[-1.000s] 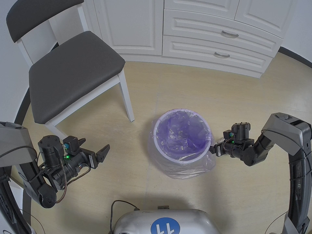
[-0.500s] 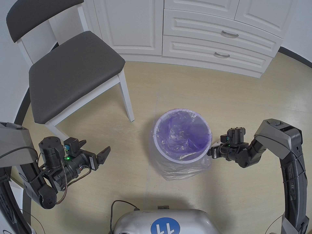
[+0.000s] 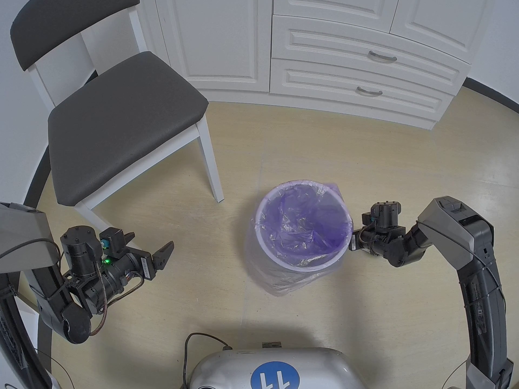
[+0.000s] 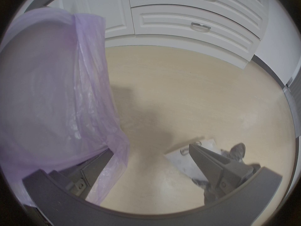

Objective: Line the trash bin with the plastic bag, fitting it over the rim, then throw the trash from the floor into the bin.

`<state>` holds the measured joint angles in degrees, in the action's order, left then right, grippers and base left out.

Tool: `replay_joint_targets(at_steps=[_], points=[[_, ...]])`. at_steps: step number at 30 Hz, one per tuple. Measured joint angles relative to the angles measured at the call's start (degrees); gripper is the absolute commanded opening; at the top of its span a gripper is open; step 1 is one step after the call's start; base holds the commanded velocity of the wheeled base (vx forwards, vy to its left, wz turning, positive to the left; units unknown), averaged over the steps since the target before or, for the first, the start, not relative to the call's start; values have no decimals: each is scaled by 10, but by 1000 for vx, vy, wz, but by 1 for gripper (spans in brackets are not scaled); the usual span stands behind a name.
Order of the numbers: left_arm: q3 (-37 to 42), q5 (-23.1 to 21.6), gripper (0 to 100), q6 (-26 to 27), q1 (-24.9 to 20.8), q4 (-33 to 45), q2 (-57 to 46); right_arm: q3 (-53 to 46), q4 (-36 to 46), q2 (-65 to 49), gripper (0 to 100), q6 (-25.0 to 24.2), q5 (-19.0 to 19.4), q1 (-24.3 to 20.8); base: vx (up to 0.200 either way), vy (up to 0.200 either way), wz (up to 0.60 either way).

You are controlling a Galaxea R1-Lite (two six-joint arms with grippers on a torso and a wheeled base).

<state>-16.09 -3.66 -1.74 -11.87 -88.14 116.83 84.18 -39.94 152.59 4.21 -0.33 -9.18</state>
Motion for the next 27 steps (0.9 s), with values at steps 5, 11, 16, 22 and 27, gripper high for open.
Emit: replay_joint_targets(at_steps=[5, 11, 16, 22, 27], points=[[4, 0, 100, 0, 12, 0, 1, 93, 32, 25, 100, 1, -5, -4, 0, 0, 0], [9, 1, 100, 0, 18, 0, 1, 202, 45, 71, 100, 1, -33, -9, 0, 0, 0], [11, 1, 100, 0, 19, 0, 1, 249, 47, 98, 100, -2, -47, -10, 0, 0, 0], [15, 0, 100, 0, 16, 0, -1, 205, 49, 94, 100, -3, -45, -8, 0, 0, 0], [26, 0, 100, 0, 10, 0, -5, 120, 47, 43, 100, -2, -42, -6, 0, 0, 0]])
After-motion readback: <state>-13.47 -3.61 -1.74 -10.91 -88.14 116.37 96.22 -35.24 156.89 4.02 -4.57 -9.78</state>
